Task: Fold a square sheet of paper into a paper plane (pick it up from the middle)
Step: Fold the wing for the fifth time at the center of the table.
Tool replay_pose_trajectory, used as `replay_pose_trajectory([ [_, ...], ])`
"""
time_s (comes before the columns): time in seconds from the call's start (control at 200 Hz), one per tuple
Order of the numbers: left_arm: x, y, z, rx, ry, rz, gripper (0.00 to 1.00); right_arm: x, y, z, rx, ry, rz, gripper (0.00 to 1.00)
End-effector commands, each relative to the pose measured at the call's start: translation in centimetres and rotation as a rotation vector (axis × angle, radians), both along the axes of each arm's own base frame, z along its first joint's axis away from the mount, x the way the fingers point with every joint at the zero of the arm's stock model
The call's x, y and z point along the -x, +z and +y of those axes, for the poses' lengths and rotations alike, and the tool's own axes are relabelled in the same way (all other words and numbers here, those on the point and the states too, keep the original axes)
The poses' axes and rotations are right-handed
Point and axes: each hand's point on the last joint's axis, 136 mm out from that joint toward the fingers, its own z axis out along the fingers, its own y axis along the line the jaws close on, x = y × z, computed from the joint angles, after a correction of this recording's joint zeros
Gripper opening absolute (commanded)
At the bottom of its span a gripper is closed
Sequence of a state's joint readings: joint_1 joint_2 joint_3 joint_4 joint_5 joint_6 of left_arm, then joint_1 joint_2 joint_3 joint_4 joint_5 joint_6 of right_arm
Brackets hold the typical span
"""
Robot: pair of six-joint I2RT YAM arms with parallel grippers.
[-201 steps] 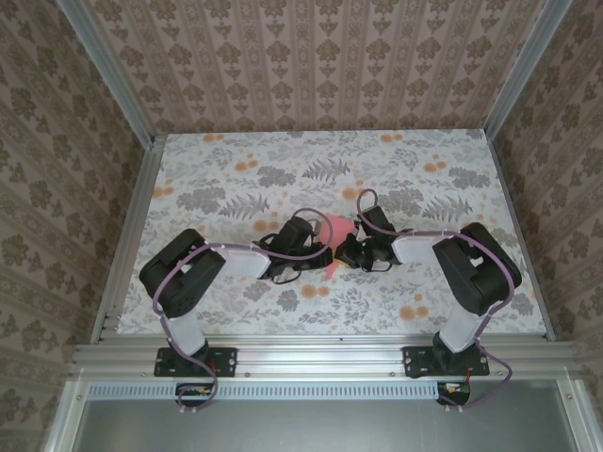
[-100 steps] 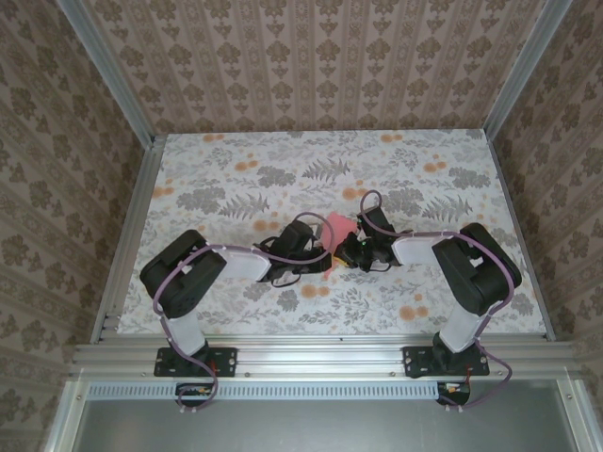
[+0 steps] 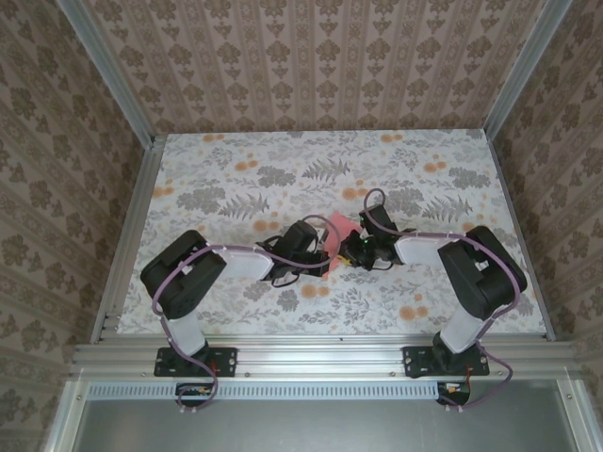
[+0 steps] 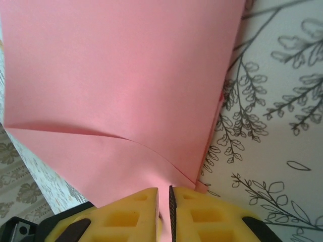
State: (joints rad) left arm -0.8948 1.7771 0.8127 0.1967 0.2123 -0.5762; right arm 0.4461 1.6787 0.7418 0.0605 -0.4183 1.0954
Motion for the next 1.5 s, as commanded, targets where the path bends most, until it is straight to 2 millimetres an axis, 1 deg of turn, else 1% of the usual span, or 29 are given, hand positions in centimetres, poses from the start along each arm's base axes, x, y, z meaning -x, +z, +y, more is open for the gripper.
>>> replay_pose_trajectory([
  [0.0, 0.7, -0.3, 1.0, -0.115, -0.095, -0.064, 0.03, -1.2, 2.0, -0.5, 0.008, -0.015, -0.05, 0.17],
  [0.095, 0.8, -0.3, 1.2, -0.156, -0.149, -0.114, 0.02, -1.4, 2.4, -0.8, 0.006, -0.027, -0.055, 0.17],
  [0.185, 0.8, -0.4, 1.3, -0.198, -0.203, -0.164, 0.02, -1.5, 2.8, -1.4, -0.005, -0.047, -0.067, 0.21],
  [0.275, 0.7, -0.5, 1.5, -0.239, -0.26, -0.223, 0.01, -1.9, 3.6, -2.2, -0.032, -0.087, -0.084, 0.28],
  [0.375, 0.6, -0.6, 1.6, -0.301, -0.323, -0.283, 0.0, -2.4, 4.7, -2.9, -0.055, -0.133, -0.1, 0.39],
  [0.465, 0.6, -0.8, 1.6, -0.36, -0.372, -0.334, 0.0, -2.7, 5.1, -3.4, -0.089, -0.194, -0.091, 0.45],
  [0.53, 0.5, -1.0, 1.7, -0.392, -0.394, -0.355, 0.0, -2.8, 5.4, -3.7, -0.115, -0.233, -0.085, 0.51],
  [0.605, 0.5, -1.3, 1.7, -0.422, -0.414, -0.38, 0.0, -2.9, 6.0, -3.7, -0.13, -0.249, -0.083, 0.56],
  [0.77, 0.3, -1.9, 1.8, -0.482, -0.443, -0.42, 0.0, -2.5, 6.5, -2.8, -0.167, -0.22, -0.035, 0.6],
  [0.92, 0.4, -2.1, 1.6, -0.49, -0.457, -0.434, 0.0, -2.0, 6.3, -1.6, -0.214, -0.179, 0.031, 0.6],
  [1.125, 0.4, -2.1, 1.6, -0.502, -0.466, -0.452, 0.0, -1.9, 5.0, -0.1, -0.227, -0.151, 0.11, 0.61],
  [1.21, 0.4, -2.2, 1.5, -0.5, -0.468, -0.455, 0.0, -2.0, 4.5, 0.4, -0.238, -0.147, 0.137, 0.59],
  [1.3, 0.5, -2.2, 1.5, -0.5, -0.467, -0.462, 0.0, -1.9, 4.0, 0.6, -0.24, -0.145, 0.156, 0.56],
  [1.38, 0.4, -2.2, 1.5, -0.502, -0.468, -0.467, 0.0, -1.8, 3.6, 0.6, -0.234, -0.146, 0.17, 0.52],
  [1.49, 0.4, -2.2, 1.6, -0.507, -0.463, -0.47, 0.0, -1.7, 3.4, 0.4, -0.221, -0.149, 0.173, 0.41],
])
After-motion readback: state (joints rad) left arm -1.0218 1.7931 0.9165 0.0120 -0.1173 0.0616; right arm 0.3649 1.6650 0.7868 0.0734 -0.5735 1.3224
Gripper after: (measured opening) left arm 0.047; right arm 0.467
